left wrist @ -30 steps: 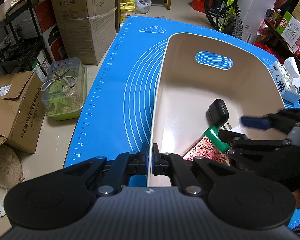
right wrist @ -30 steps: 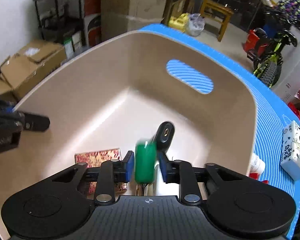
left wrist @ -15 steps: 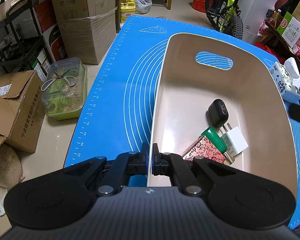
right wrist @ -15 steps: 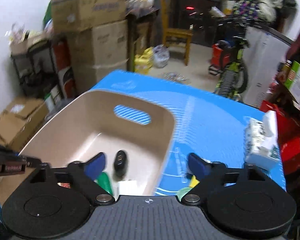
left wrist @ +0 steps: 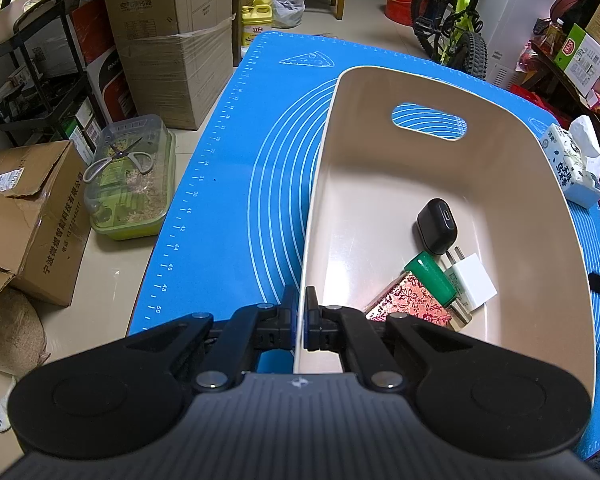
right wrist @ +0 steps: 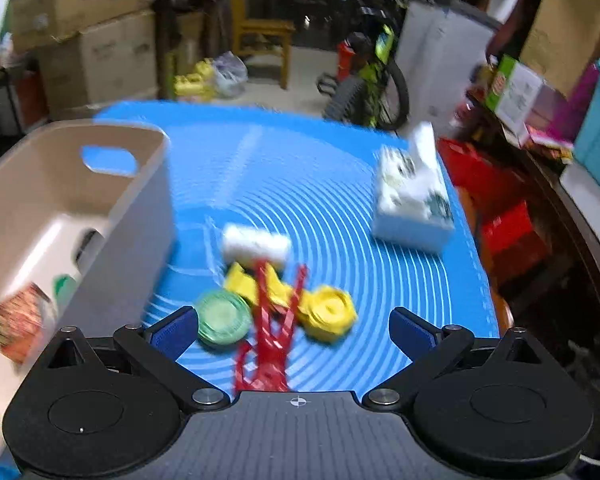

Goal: Organize rigid objects
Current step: 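Grasp the red plastic figure by its body with the right gripper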

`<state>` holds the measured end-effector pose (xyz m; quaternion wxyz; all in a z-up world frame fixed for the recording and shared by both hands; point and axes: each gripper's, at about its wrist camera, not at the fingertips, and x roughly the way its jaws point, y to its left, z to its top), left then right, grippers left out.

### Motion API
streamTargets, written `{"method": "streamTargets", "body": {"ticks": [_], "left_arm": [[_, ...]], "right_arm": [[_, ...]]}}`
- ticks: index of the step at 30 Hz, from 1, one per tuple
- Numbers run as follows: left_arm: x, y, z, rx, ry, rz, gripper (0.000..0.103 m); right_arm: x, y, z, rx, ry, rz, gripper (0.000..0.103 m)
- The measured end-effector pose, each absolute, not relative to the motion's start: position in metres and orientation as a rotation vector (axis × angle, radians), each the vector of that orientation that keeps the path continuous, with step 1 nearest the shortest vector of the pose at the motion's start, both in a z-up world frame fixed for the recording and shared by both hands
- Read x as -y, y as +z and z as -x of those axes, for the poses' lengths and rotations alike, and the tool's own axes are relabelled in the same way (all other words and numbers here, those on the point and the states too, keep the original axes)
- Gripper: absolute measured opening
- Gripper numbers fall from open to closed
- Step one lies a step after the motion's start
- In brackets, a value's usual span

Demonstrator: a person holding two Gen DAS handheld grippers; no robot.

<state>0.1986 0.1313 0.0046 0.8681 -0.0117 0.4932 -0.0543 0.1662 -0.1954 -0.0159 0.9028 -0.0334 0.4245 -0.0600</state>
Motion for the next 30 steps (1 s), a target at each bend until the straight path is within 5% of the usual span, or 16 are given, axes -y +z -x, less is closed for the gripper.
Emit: {"method": "streamTargets", "body": {"ticks": [4, 19, 26, 30], "left_arm": [[-0.132, 0.005, -0.199, -1.032, -0.113, 0.025, 0.005], [-0.132, 0.005, -0.199, -1.032, -0.113, 0.024, 0.005], [-0.134, 0.005, -0.199, -1.031, -0.113, 0.022, 0.005], [-0.134, 0.005, -0.199, -1.031, -0.112, 0.021, 0.005]], "right_arm": [[0.198, -0.038, -0.169, -0.927, -0.143, 0.091, 0.099], [0.196, -0.068, -0.192, -0.958, -0.129, 0.050, 0.067], [0.184, -0.074, -0.198, -0.951, -0.104, 0.049, 0.038], [0.186, -0.072, -0.197, -0.957, -0.104, 0.029, 0.038]]}}
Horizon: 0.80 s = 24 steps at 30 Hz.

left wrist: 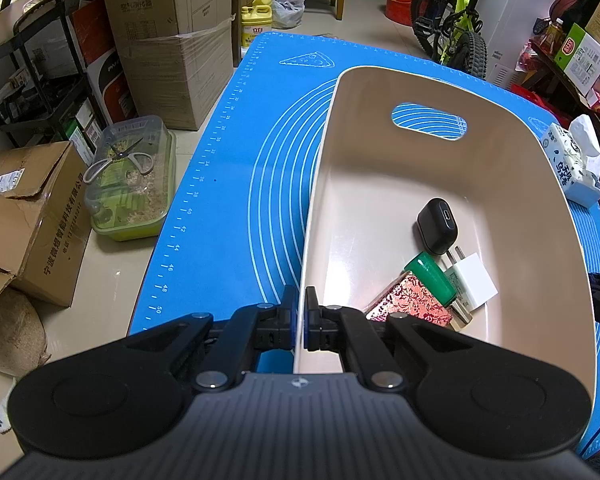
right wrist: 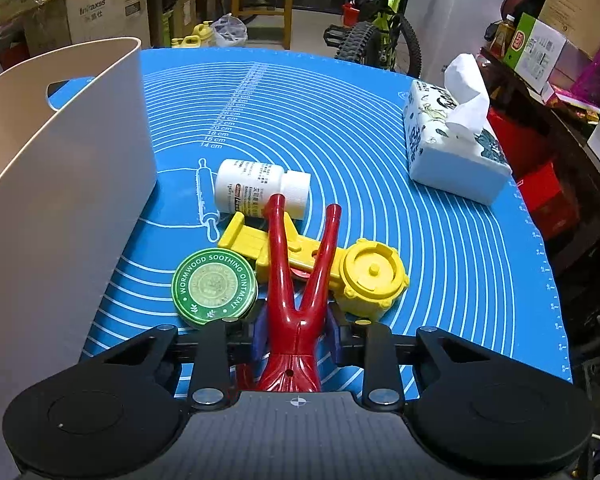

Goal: Organize rigid objects
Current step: 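Grasp the red plastic figure by its body with the right gripper, then lift the red figure, carry it into the basket and release it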

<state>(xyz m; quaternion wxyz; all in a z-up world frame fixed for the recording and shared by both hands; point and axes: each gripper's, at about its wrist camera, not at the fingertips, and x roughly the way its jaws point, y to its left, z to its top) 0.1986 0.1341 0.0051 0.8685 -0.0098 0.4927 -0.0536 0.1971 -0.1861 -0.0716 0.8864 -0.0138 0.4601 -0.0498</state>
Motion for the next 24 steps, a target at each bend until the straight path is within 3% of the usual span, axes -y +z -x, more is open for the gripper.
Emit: {"method": "streamTargets", "body": {"ticks": [9, 24], "left_arm": [[-0.134, 0.005, -0.199, -1.031, -0.112, 0.022, 0.005], [-0.134, 0.005, -0.199, -1.031, -0.112, 0.021, 0.005]], "right_arm": [[0.189, -0.044, -0.182, -0.908, -0.119, -0.040, 0.038], [0.177, 0.034, -0.153, -0.621, -0.138, -0.084, 0.038]]}}
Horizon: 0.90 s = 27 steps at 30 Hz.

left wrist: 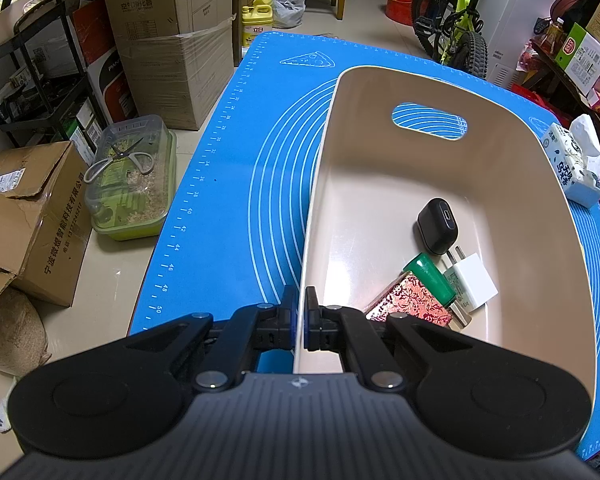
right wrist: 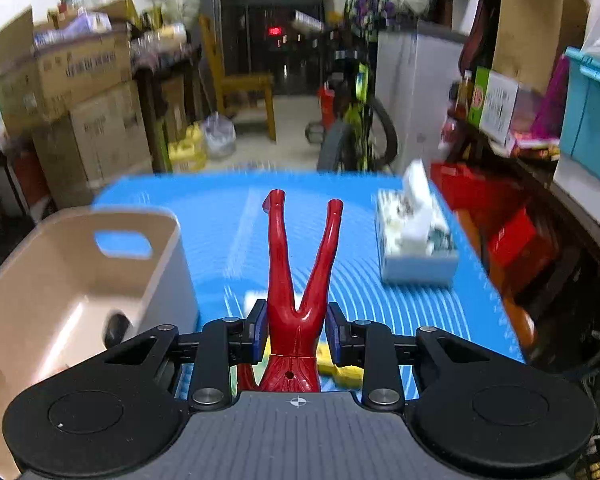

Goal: Organize rigid objects
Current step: 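Lift the red figure, carry it into the basket and release it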

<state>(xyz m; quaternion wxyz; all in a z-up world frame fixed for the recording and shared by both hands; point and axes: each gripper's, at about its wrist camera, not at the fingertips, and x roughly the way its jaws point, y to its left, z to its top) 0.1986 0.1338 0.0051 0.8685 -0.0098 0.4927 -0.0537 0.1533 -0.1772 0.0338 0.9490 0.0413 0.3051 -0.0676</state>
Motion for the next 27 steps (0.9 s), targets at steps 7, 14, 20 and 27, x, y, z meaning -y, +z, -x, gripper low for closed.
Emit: {"method": "streamTargets", "body": {"ticks": [7, 14, 20, 27], "left_arm": [[-0.134, 0.005, -0.199, -1.031, -0.112, 0.020, 0.005], [-0.133, 0.005, -0.199, -1.031, -0.112, 0.020, 0.005], [-0.134, 0.005, -0.199, -1.031, -0.112, 0.020, 0.005], [-0.133, 0.005, -0.199, -1.031, -0.111, 0.019, 0.005]], "right_arm": [[0.158, 0.070, -0.146, -0.467, -0.084, -0.118, 0.038], [0.125, 0.081, -0.159, -0.434, 0.005, -0.100, 0.038], [0.090, 0.075, -0.172, -0.454, 0.083, -0.066, 0.038], [0.052, 0.057, -0.185, -0.537, 0.164, -0.022, 0.038]]}}
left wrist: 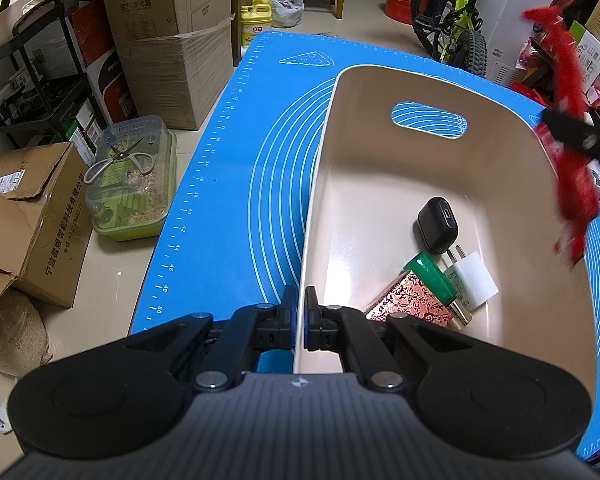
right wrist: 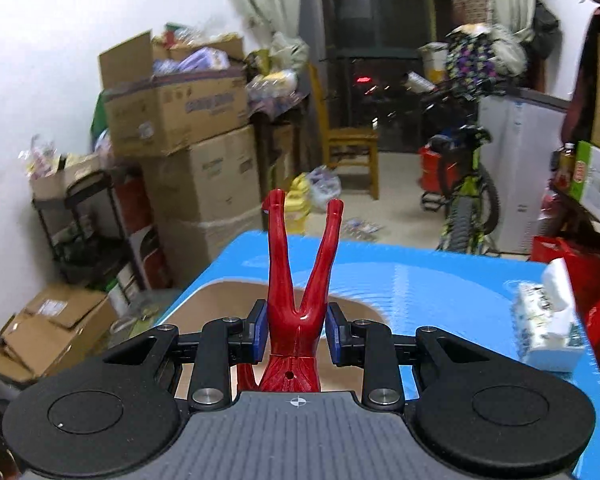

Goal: Organize rigid objects
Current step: 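Lift the red figure, carry it into the basket and release it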

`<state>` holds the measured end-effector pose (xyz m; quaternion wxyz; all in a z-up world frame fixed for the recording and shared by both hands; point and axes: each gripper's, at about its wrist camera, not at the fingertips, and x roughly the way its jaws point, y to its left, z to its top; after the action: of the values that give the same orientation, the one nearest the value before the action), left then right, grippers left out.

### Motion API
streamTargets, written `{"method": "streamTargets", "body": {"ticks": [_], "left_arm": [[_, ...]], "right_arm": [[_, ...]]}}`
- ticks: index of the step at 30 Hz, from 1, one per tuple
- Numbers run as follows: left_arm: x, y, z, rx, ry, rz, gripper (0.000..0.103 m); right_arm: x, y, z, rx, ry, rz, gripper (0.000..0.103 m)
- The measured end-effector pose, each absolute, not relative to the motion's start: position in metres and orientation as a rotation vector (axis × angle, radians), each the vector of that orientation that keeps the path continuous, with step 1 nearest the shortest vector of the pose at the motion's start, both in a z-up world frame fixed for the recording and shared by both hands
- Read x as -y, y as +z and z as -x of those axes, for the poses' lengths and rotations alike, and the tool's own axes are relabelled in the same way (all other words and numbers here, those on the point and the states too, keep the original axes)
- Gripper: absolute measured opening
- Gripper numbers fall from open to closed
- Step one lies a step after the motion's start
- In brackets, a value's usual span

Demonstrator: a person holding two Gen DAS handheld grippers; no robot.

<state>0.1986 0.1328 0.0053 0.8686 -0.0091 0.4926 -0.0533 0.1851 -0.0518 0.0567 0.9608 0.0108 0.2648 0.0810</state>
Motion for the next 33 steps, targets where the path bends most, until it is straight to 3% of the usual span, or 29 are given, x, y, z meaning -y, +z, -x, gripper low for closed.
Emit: {"method": "streamTargets", "body": {"ticks": [14, 22, 26, 33], "left_arm": [[-0.136, 0.006, -0.197, -1.030, -0.111, 0.014, 0.005], [-0.134, 0.006, -0.197, -1.030, -0.111, 0.014, 0.005], [-0.134, 0.006, -0.197, -1.030, -0.111, 0.014, 0.005], [-0.134, 0.006, -0.197, -1.030, -0.111, 0.014, 0.005]], "right_arm": [[0.012, 0.000, -0.201, -0.839, 0.270, 0.090, 0.038], [0.008, -0.011, -0.202, -0.922, 0.291, 0.123, 0.039], [0.017, -0.007, -0.204, -0.907, 0.286, 0.075, 0.060], [0.050, 0.022, -0.192, -0.795, 0.246, -0.002, 0.081]]}}
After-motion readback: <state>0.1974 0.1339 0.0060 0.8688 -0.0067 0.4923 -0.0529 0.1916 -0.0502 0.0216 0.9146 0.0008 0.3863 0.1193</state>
